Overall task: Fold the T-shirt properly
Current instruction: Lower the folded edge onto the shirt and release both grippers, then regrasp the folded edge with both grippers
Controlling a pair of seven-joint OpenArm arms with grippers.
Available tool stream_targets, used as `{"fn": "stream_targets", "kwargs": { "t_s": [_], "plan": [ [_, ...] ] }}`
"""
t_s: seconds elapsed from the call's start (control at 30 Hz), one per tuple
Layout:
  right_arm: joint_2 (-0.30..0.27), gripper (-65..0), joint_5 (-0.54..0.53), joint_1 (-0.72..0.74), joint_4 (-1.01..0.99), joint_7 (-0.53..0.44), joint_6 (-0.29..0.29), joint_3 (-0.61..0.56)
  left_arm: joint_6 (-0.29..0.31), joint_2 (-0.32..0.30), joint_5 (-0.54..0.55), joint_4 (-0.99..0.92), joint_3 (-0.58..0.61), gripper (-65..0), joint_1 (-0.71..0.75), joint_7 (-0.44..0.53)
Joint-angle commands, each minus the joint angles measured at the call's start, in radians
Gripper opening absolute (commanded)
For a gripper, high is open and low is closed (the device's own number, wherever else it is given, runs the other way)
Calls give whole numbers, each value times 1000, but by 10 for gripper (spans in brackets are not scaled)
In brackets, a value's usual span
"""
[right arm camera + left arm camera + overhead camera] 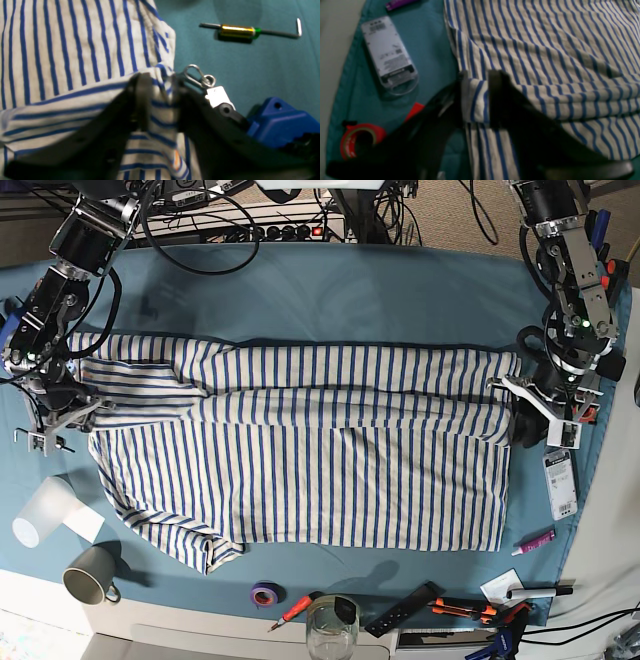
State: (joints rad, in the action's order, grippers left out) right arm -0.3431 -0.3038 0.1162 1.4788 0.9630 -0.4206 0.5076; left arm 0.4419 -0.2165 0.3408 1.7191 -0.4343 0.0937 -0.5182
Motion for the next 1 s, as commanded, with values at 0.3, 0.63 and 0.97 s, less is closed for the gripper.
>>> {"fn": "stream_targets", "kwargs": {
  "t_s": [0.3,0.63,0.97],
  "plan": [
    [-21,-454,-73,20,201,7,-10,73,4,-11,10,17,-6,-454,-13,-6],
    [-39,-360,-96,16,247,141,-9,109,3,-11,11,17,-6,-366,-8,-209],
    [-38,-360,-82,-26,231,166,9,109,-27,-11,11,16,-6,-366,-5,-337]
  ]
}}
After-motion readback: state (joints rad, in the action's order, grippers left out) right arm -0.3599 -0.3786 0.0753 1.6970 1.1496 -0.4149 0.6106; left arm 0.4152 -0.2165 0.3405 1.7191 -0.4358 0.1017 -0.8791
